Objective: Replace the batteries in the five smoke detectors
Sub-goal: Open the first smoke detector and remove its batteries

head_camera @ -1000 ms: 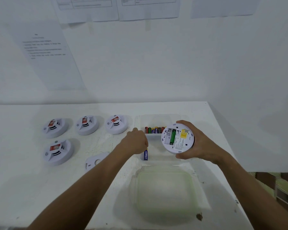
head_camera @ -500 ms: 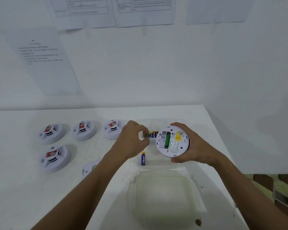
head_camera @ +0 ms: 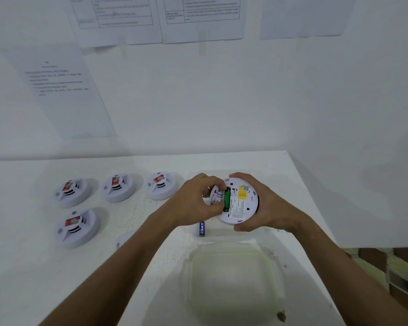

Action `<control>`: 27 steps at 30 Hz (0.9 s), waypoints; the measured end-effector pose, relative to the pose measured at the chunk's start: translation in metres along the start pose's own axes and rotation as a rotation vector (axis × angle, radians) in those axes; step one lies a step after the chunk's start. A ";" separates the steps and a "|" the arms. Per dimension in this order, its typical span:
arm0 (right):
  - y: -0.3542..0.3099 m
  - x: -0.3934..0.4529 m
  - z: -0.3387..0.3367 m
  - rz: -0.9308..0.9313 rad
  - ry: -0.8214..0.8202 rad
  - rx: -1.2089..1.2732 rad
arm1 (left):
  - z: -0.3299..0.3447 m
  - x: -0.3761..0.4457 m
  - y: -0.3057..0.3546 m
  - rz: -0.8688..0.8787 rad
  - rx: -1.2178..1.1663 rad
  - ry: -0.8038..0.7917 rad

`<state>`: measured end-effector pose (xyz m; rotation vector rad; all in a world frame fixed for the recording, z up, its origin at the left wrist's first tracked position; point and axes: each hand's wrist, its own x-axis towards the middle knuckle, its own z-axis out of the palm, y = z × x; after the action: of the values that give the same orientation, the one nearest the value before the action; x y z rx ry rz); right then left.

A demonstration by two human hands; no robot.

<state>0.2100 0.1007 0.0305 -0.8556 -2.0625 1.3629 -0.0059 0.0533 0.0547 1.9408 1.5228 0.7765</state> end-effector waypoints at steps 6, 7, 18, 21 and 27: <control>0.001 0.002 0.003 -0.010 0.022 -0.015 | -0.004 0.005 -0.003 -0.049 -0.073 -0.143; 0.001 0.003 0.002 -0.012 0.025 -0.017 | -0.004 0.006 -0.003 -0.057 -0.068 -0.142; 0.004 0.007 0.005 0.004 0.050 0.010 | -0.003 0.010 0.003 -0.063 -0.055 -0.063; 0.005 0.008 0.006 0.001 0.065 -0.013 | 0.001 0.009 0.008 0.011 0.043 0.138; 0.009 0.005 0.003 0.026 0.078 -0.033 | 0.003 0.005 0.009 -0.153 -0.268 0.223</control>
<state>0.2061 0.1052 0.0213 -0.9381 -2.0260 1.2920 0.0032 0.0561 0.0597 1.5659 1.5816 1.0959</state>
